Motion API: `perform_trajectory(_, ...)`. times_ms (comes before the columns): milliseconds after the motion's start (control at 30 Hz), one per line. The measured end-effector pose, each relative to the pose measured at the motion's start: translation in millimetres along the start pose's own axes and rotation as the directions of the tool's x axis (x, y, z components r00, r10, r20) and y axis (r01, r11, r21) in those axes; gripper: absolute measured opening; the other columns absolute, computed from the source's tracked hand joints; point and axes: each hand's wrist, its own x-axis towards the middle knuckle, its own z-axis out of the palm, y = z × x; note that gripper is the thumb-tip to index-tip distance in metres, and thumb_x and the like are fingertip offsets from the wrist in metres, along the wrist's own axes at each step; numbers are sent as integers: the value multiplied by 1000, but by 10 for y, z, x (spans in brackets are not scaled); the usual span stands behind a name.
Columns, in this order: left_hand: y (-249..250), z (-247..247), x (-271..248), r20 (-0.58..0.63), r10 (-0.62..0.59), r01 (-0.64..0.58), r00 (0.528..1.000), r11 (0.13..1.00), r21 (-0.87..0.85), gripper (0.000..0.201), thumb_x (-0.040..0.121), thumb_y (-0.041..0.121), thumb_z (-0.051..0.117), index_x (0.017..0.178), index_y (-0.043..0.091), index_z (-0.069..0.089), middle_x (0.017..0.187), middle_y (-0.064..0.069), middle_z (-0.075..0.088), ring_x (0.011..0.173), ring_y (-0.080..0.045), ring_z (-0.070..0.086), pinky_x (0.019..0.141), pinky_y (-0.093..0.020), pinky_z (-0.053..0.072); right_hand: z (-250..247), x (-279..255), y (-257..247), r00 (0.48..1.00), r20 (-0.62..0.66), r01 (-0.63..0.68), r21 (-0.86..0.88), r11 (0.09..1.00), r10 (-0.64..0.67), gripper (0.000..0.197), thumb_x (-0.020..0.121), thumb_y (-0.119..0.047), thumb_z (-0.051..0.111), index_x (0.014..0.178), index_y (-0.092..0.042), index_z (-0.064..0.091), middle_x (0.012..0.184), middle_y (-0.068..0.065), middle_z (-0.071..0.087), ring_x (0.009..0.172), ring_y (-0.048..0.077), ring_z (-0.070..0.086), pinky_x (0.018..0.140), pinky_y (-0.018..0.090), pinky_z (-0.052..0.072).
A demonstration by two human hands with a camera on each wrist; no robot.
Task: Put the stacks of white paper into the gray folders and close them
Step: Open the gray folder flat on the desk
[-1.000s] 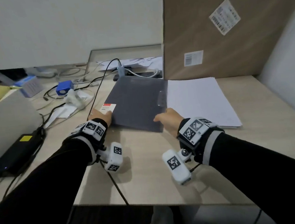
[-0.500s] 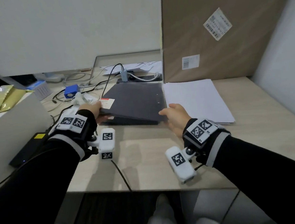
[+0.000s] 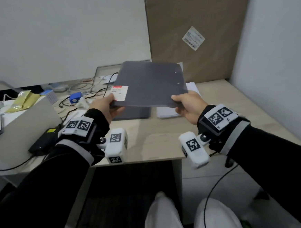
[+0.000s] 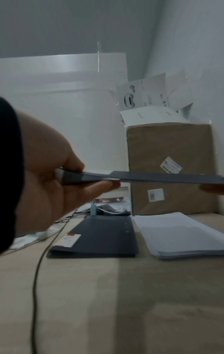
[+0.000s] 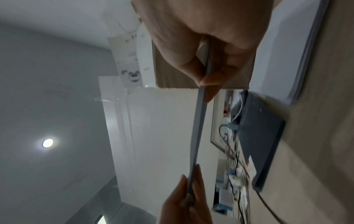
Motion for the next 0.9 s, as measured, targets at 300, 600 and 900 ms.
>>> perform_trajectory(300,-1087,1127,-640,333,-529,129,781,657,742,11,88,24,60,87,14,60,62,2,72,51,-7,69,41,-11,46,-2024,-818,-157,929,-341,-62,-532,844,-146,28,85,1,55,101,-22,57,95,8,62,67,15,54,54,22,39)
perform_trajectory(600,-1851,1744,-1092,302,-463,-180,833,289,940,32,80,35,65,92,9,52,80,-12,64,50,-19,56,49,-24,43,-2862,-1231,145,858,-477,-205,-655,727,-189,29,83,-2,59,110,-12,57,101,13,63,88,29,62,67,34,53)
perform_trajectory(900,-1827,1964,-1151,589,-409,-445,696,398,802,64,95,50,34,149,15,28,158,-5,22,146,-25,21,119,-37,17,-2667,-1329,-371,953,-270,-3,-471,882,-141,42,89,5,48,128,-10,53,114,8,62,101,24,61,92,36,46)
